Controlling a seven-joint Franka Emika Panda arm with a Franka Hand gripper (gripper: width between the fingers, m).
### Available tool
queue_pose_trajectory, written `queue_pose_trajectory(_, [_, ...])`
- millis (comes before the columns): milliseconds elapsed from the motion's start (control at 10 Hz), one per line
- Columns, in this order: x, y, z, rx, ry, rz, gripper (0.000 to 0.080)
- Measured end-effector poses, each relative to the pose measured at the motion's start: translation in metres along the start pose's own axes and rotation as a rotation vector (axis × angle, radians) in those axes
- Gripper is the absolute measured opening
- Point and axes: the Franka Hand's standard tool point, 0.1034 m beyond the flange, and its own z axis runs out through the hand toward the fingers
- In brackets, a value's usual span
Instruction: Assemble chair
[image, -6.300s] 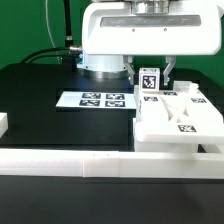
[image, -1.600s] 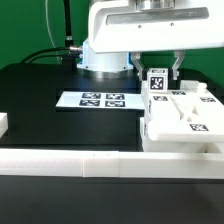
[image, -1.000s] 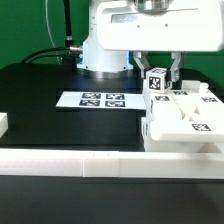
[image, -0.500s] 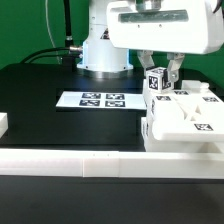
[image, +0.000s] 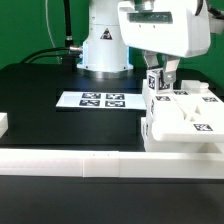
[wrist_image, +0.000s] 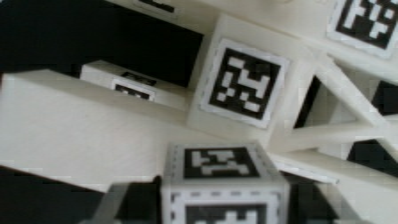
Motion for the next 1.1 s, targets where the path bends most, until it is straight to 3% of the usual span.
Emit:
queue_pose_trajectory(200, [-0.0007, -0.0003, -0.0002, -0.007, -0.002, -0.065, 0.0576])
queue_pose_trajectory(300, [-0.0016, -0.0005, 0.0, -0.008, -0.001, -0.137, 0.0635])
queue_pose_trajectory(500, [-0.0011, -0.0001, 0.0004, -0.008, -0.002, -0.289, 0.0647])
queue_pose_trajectory(600, [-0.0012, 0.001, 0.0004, -0.022, 0.001, -0.381, 0.0647])
queue_pose_trajectory(700, [-0.0008, 0.0016, -0.0016, -0.062, 0.011, -0.551, 0.0649])
queue_pose_trajectory(800, [0.0008, -0.0009, -0.003, -0.076, 0.021, -0.678, 0.0649])
queue_pose_trajectory(1100, [0.0019, -0.0045, -0.0039, -0.089, 0.019, -0.959, 0.0649])
